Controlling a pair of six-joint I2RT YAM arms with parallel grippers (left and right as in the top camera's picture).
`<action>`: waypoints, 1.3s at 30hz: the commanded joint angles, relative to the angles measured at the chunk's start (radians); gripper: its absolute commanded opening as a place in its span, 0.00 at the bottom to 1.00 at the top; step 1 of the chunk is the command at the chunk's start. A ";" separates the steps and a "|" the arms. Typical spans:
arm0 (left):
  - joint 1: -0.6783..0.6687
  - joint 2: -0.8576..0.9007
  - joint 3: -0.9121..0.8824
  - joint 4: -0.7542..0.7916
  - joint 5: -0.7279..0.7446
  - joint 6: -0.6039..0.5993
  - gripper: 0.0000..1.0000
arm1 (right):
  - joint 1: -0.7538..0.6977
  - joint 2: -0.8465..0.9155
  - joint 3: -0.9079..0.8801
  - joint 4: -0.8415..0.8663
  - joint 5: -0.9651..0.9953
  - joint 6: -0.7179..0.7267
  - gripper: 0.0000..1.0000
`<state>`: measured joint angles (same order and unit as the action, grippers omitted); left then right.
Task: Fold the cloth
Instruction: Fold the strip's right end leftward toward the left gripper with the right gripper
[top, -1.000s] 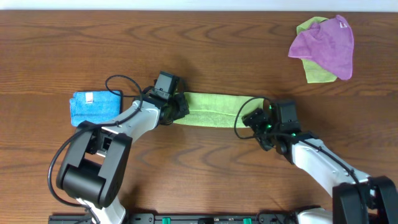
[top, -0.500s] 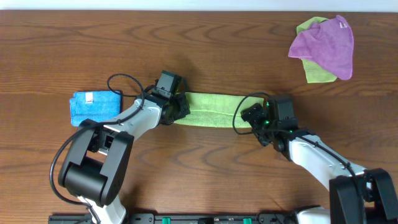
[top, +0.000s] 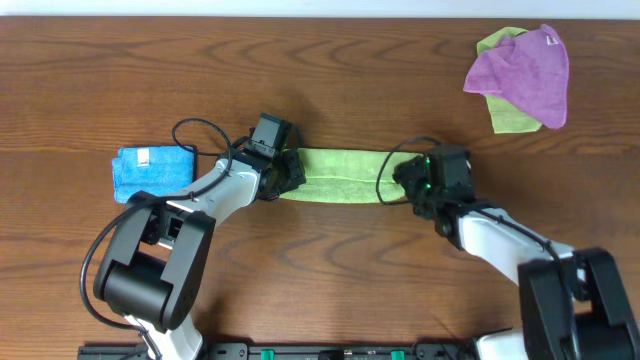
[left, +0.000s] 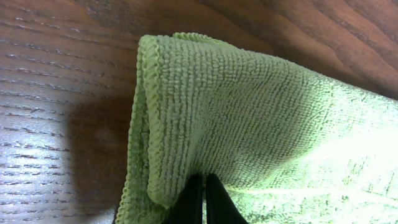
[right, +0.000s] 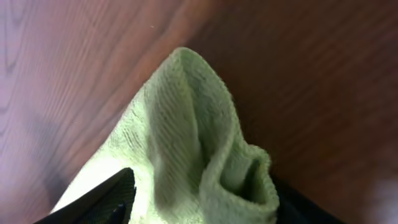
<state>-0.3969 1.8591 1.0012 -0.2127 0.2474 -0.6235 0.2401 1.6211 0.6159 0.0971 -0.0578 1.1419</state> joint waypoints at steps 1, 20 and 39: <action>-0.011 0.054 -0.009 -0.023 -0.011 0.018 0.06 | 0.012 0.096 -0.053 -0.032 0.016 0.006 0.52; -0.011 0.054 -0.009 -0.030 0.016 0.018 0.06 | 0.025 -0.186 -0.046 -0.045 -0.015 -0.197 0.01; -0.011 0.054 -0.009 -0.021 0.060 0.014 0.06 | 0.230 -0.231 0.050 -0.024 0.028 -0.197 0.01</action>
<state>-0.3973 1.8629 1.0058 -0.2165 0.2695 -0.6235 0.4484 1.3956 0.6411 0.0685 -0.0544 0.9565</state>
